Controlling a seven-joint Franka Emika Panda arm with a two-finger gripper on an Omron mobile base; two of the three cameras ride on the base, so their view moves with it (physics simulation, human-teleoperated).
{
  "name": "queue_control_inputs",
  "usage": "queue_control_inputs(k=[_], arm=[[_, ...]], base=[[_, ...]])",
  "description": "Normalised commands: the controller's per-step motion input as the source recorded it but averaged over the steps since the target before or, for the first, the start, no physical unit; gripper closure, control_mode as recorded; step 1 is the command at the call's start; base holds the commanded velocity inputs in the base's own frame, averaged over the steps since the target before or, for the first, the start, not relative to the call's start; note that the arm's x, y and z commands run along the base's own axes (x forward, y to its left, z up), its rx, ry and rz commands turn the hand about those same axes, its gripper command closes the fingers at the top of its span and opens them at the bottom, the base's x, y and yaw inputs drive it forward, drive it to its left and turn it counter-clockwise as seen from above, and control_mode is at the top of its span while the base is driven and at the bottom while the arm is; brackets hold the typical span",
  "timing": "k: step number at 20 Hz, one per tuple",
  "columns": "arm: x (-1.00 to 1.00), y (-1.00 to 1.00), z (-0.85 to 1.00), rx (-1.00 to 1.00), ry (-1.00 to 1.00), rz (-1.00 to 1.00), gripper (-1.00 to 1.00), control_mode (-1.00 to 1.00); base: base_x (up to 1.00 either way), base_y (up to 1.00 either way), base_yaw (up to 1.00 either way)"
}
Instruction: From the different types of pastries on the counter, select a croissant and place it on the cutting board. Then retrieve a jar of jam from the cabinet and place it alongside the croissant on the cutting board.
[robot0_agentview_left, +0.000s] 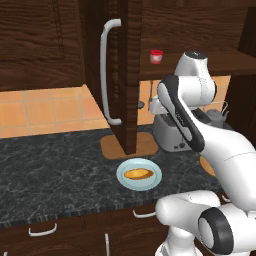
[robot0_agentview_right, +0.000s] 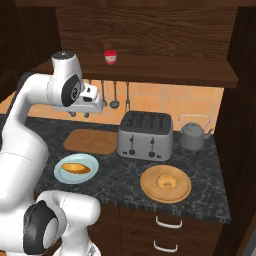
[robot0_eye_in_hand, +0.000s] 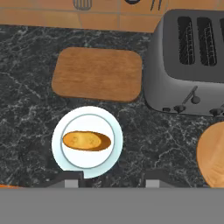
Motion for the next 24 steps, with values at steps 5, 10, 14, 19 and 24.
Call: queue_control_inputs(k=[5, 10, 14, 19, 24], arm=[[0.00, -0.37, -0.14, -0.08, 0.00, -0.01, -1.00, -1.00], [0.00, -0.84, -0.03, 0.11, 0.00, -0.04, -1.00, -1.00], [-0.16, -0.93, -0.12, 0.11, 0.00, 0.01, -1.00, -1.00], [-0.53, -0.91, -0.43, -0.10, 0.00, 0.17, -1.00, -1.00], [-0.45, -0.86, -0.60, -0.28, -0.01, 0.40, -1.00, -1.00]], base=[[0.00, 0.00, 0.00], [0.00, 0.00, 0.00], [0.00, 0.00, 0.00], [0.00, 0.00, 0.00], [0.00, 0.00, 0.00]])
